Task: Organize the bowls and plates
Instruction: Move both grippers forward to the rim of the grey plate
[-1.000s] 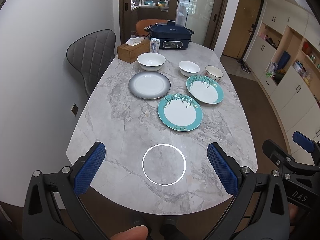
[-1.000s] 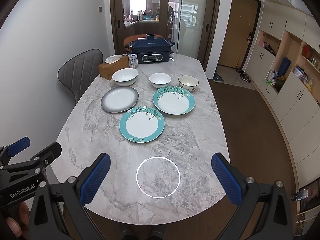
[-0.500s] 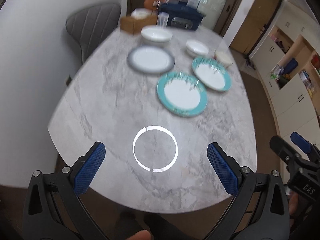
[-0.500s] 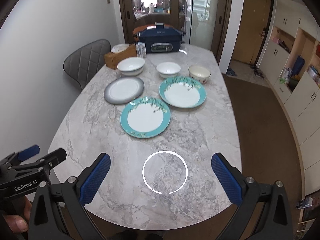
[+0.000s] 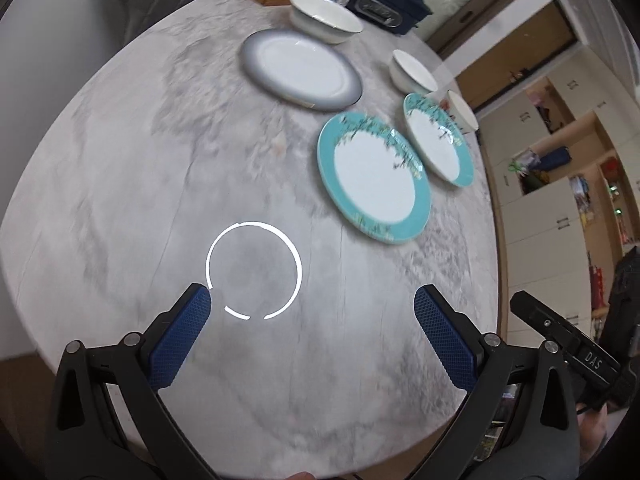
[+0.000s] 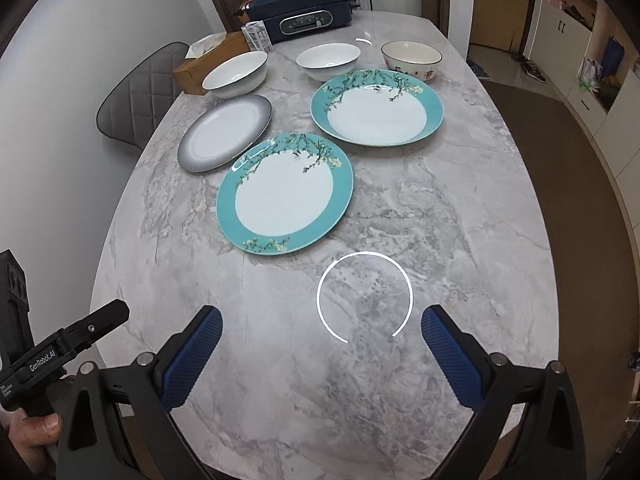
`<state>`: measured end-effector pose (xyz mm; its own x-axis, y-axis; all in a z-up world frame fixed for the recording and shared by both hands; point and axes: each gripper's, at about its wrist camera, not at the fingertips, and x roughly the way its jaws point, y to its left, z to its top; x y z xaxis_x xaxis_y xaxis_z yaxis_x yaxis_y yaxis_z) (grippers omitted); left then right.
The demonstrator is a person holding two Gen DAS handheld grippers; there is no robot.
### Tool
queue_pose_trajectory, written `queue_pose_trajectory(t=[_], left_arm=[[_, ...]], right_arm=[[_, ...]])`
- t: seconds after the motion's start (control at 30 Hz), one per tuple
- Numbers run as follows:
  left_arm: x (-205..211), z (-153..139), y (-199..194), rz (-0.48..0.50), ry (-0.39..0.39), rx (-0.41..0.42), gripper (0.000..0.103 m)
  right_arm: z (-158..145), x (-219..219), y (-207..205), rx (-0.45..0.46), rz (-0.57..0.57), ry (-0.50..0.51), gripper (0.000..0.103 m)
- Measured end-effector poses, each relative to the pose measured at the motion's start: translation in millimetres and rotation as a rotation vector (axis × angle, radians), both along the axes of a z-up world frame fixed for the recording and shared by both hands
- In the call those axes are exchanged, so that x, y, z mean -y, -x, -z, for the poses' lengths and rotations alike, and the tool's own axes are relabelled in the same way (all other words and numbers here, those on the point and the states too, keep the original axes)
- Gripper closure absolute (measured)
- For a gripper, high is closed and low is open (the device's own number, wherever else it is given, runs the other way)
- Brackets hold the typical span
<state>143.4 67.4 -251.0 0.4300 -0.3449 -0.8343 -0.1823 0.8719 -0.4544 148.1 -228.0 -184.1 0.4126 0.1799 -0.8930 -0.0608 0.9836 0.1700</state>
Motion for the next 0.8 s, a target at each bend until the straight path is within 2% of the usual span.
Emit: queue_pose_trajectory(t=[0.07,0.13,0.2,0.23,0.27,0.33,0.43,0.5,0.63,0.7,0.8], left_arm=[[-10,0,-29,0.032,-0.019,0.019,0.001],[-24,8,-63,0.049,-0.058,-0.074,0.000],[-48,27,-97,0.019,-0.016,-0.210,0.001],[-61,34,-109,-0.004,0.012,-0.219,0.001],[-75,37,-124,-0.027,0.006,-0.209,0.001],[-93,38,-149,-0.049,-0.062,-0.195,0.001],[-117,34,-189,-0.056,-0.095,-0.141,0.001],[-129,32,-214,-0.081,-0.143,-0.087,0.001],[-128,38,-256,-0.010,-0.236,-0.003,0.001],[-125,45,-274,0.028,-0.235,0.011,0.001],[-123,59,-301,0.045,-0.203,-0.035,0.001]], right_arm=[[2,-9,-20,0.002,0.011,-0.019,0.002],[0,-23,-44,0.027,-0.003,-0.017,0.002],[-1,-37,-68,0.039,-0.019,-0.020,0.003],[-3,-43,-81,0.047,-0.024,-0.026,0.004],[-5,-49,-95,0.058,-0.028,-0.036,0.005],[-9,-58,-120,0.076,-0.057,-0.040,0.005],[-11,-70,-160,0.112,-0.094,-0.062,0.005],[-7,-78,-187,0.109,-0.122,-0.065,0.005],[11,-91,-241,0.078,-0.173,-0.089,0.005],[24,-96,-265,0.053,-0.194,-0.110,0.010],[47,-105,-294,0.002,-0.237,-0.130,0.018]])
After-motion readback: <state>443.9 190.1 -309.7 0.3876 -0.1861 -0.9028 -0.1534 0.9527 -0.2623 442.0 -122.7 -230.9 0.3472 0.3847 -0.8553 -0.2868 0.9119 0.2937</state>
